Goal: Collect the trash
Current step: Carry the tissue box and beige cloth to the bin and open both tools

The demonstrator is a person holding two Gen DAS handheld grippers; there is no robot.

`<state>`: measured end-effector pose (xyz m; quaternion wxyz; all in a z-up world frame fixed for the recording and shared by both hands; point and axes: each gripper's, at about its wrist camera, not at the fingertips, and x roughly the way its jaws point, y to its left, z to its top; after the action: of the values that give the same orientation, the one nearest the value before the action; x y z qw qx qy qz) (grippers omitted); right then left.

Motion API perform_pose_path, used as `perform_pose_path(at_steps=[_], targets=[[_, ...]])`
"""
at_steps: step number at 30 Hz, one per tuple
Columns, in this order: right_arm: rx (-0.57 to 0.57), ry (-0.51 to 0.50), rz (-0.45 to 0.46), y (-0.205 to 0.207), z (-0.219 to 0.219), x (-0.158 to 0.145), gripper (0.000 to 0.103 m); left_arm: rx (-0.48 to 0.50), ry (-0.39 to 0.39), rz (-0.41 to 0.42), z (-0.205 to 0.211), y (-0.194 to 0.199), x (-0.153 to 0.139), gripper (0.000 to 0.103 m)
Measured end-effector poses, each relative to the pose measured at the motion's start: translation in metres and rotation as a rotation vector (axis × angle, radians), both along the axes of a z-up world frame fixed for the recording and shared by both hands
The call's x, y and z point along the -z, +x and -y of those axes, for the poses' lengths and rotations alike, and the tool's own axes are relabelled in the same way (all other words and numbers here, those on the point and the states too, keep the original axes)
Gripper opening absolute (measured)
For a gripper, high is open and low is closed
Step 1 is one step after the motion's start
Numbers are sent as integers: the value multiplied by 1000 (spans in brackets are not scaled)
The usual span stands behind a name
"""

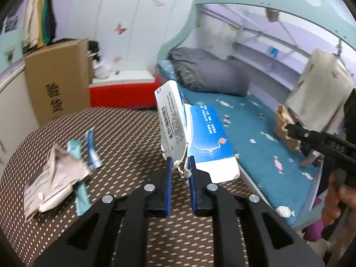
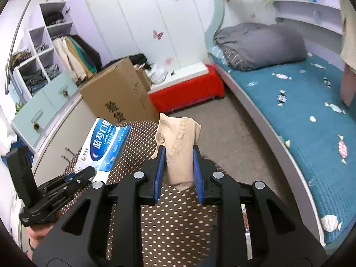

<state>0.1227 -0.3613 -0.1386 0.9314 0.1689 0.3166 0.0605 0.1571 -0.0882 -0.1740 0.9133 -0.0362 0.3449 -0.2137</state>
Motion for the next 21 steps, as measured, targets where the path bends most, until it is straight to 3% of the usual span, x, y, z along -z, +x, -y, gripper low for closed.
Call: perform_pose_path(at_steps=[6,11,21], targets=[[109,18,10,-18,50,-3,24,105,-2,46,47,-6,-27,13],[193,35,-3,-33,88,7,24,203,25,60,95,-13,-33,13],[308,91,-108,-39,144,62,24,375,196,-18,199,-16,15,13]])
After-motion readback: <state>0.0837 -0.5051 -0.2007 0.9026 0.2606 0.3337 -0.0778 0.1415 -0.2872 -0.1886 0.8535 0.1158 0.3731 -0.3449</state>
